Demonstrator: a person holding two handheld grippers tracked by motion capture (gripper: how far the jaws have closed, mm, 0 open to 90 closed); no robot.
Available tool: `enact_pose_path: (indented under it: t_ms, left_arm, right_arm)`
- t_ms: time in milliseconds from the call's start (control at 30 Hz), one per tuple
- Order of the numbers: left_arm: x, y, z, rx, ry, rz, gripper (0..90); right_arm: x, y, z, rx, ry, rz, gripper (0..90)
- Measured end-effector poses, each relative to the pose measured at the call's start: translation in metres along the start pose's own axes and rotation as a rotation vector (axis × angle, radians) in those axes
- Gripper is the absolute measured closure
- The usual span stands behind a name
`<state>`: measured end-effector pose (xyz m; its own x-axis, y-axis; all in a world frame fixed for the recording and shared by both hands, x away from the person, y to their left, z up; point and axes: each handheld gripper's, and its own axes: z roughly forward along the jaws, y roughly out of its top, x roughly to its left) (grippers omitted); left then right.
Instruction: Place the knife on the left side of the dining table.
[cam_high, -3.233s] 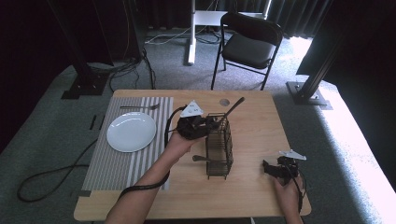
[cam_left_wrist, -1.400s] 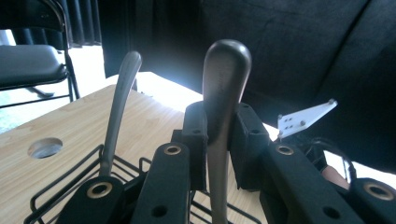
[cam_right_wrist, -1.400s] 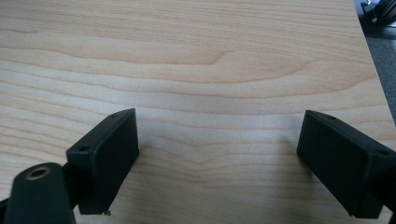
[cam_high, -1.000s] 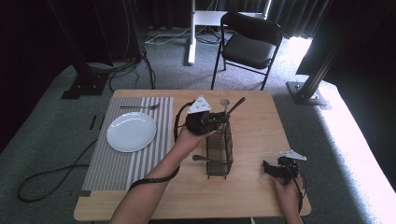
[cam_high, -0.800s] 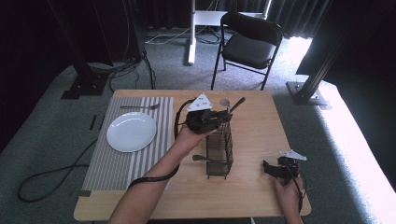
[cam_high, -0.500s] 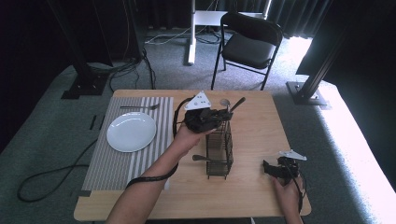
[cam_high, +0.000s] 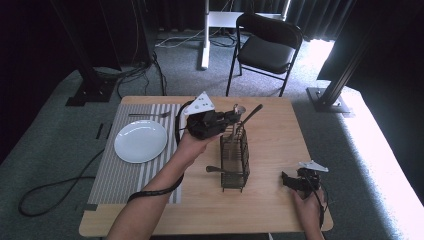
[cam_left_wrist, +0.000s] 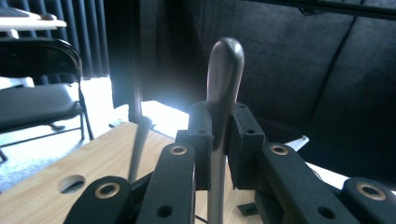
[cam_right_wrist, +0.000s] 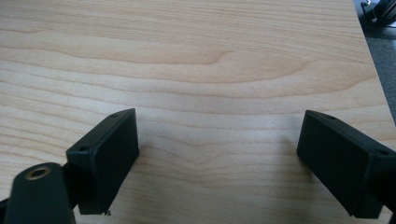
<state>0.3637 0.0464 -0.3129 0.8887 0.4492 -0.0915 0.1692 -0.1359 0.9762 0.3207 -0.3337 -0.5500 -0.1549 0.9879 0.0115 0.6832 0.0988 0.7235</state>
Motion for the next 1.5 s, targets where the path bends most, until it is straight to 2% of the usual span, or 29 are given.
enact_pose_path:
  t_ms: [167,267,333,467,767,967,1000,1333,1367,1500]
  left_arm:
    - [0.001,0.006,-0.013,-0.015,0.024,0.005,81.9]
    - [0.002,0.011,-0.025,-0.028,0.061,0.005,82.0]
    - [0.002,0.012,-0.03,-0.025,0.069,0.011,82.3]
    - [0.004,0.012,-0.043,-0.037,0.105,0.004,82.5]
    - [0.007,0.007,-0.07,-0.048,0.157,-0.003,83.0]
    - [0.01,-0.001,-0.086,-0.049,0.194,-0.018,83.1]
    - [0.011,-0.004,-0.09,-0.052,0.211,-0.021,83.1]
    - [0.016,-0.022,-0.109,-0.05,0.259,-0.048,83.2]
    - [0.017,-0.027,-0.113,-0.05,0.276,-0.057,83.2]
    - [0.02,-0.038,-0.12,-0.052,0.294,-0.082,83.2]
  right_arm:
    - [0.0,0.0,0.0,0.0,0.0,0.0,12.1]
    - [0.0,0.0,0.0,0.0,-0.001,0.0,12.1]
    - [0.0,0.0,0.0,0.001,0.0,0.001,12.1]
    - [0.0,0.0,0.0,0.001,0.0,0.001,12.1]
    - [0.0,0.0,0.0,0.001,0.0,0.001,12.1]
    - [0.0,0.0,0.0,0.001,0.0,0.001,12.2]
    - [0.0,0.0,0.0,0.001,0.0,0.001,12.1]
    - [0.0,0.0,0.0,0.001,0.0,0.001,12.1]
    - [0.0,0.0,0.0,0.001,0.0,0.001,12.1]
    - [0.0,0.0,0.0,0.0,-0.001,0.001,12.1]
